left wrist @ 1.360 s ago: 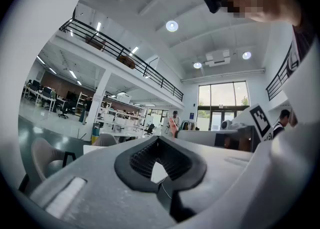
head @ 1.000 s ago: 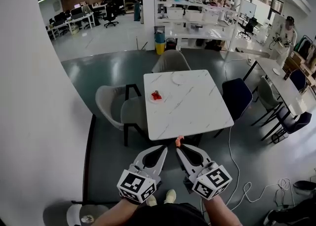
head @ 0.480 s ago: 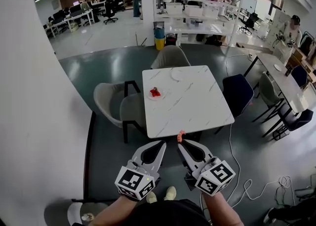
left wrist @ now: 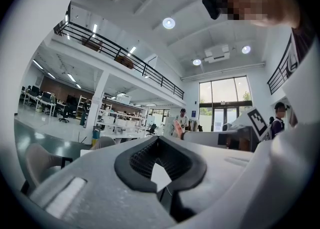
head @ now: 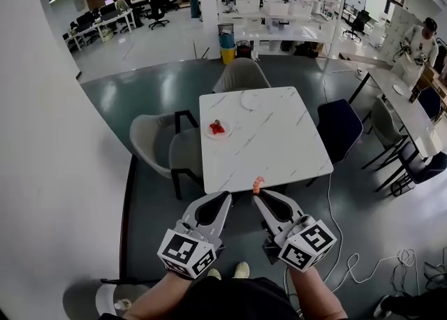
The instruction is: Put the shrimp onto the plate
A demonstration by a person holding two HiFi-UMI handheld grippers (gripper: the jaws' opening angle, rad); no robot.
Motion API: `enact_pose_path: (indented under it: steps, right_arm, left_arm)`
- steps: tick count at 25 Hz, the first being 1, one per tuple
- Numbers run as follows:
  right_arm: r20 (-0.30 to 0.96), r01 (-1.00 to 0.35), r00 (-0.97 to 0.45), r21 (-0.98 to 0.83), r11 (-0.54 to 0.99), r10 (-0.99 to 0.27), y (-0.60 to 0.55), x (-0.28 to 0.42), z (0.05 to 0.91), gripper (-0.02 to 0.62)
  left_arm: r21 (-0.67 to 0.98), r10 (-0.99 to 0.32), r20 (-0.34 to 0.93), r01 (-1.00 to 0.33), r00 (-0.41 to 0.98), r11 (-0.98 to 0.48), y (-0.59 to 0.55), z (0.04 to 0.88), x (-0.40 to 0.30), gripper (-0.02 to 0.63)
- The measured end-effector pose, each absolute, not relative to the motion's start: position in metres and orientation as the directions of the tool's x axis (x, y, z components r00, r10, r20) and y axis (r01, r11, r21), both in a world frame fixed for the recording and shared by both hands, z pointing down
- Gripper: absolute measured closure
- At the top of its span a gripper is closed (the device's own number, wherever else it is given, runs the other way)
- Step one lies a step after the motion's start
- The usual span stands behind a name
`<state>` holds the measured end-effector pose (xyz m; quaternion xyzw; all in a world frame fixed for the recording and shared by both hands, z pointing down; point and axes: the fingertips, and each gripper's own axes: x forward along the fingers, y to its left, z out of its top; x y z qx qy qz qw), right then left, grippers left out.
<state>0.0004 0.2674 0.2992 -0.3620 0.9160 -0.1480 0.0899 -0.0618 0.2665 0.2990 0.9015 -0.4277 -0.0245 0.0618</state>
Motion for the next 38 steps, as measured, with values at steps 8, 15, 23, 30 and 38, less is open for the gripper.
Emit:
enact_pose_path:
  steps: [8,15,23,30,38]
  right_arm:
    - [-0.057,-0.619,-0.736,-0.347,0.704,-0.675,0.245,0.021,0.302,0.548]
    - [-0.052,-0.627,-0.729,-0.351,0.695,-0.683,0.218,0.031,0.305,0.548]
    - [-0.021,-0.663,-0.701,-0.349,0.662,-0.713,0.16,0.029,0.316,0.548]
    - [0.011,-0.7,-0.668,-0.35,0.623,-0.744,0.082,0.01,0.319,0.548]
    - [0.036,-0.756,-0.608,-0.333,0.564,-0.793,-0.005,-0.009,0.325,0.548]
  left_arm:
    - [0.124,-0.789,0.015,-0.785,0.614,-0.607,0.242,0.298,-0.04,0.597]
    - [0.139,-0.783,0.014,-0.777,0.622,-0.614,0.214,0.3,-0.03,0.597]
    - [0.144,-0.758,0.013,-0.751,0.652,-0.644,0.151,0.31,-0.028,0.597]
    - [0.147,-0.724,0.015,-0.718,0.69,-0.681,0.07,0.314,-0.04,0.597]
    - [0.133,-0.667,0.0,-0.661,0.745,-0.739,-0.021,0.321,-0.052,0.598]
